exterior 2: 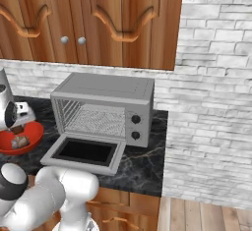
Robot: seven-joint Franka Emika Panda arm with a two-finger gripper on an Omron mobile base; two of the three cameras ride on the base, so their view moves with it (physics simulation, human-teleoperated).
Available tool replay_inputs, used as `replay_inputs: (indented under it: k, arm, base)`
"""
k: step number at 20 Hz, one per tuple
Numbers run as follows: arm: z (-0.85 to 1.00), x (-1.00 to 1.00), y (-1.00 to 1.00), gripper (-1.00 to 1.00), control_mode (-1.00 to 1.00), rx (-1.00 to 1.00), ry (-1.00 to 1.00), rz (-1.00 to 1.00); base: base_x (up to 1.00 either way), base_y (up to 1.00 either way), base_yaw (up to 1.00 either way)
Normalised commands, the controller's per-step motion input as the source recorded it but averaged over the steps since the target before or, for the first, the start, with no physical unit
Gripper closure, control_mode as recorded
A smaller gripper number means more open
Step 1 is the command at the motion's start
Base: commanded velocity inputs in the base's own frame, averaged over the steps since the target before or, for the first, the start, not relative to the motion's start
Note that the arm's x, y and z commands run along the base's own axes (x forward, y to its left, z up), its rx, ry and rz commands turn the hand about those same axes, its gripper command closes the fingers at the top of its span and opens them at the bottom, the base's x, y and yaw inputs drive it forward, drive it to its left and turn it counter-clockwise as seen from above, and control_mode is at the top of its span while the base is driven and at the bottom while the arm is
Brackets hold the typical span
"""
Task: Pick up the heated bread from the toaster oven and place it in the bowl. Then move the bread bowl to the dining counter.
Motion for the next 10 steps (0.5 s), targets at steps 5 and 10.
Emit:
replay_inputs:
  k: [5, 10]
  arm:
    - [-0.21, 0.45, 0.00, -1.00, -1.00, -0.03, 0.04, 0.00]
    - [0.00, 0.01, 0.17, -1.00, -1.00, 0.00, 0.12, 0.00]
  base:
    - [0.00, 0.00, 0.00]
    - [0.00, 0.00, 0.00]
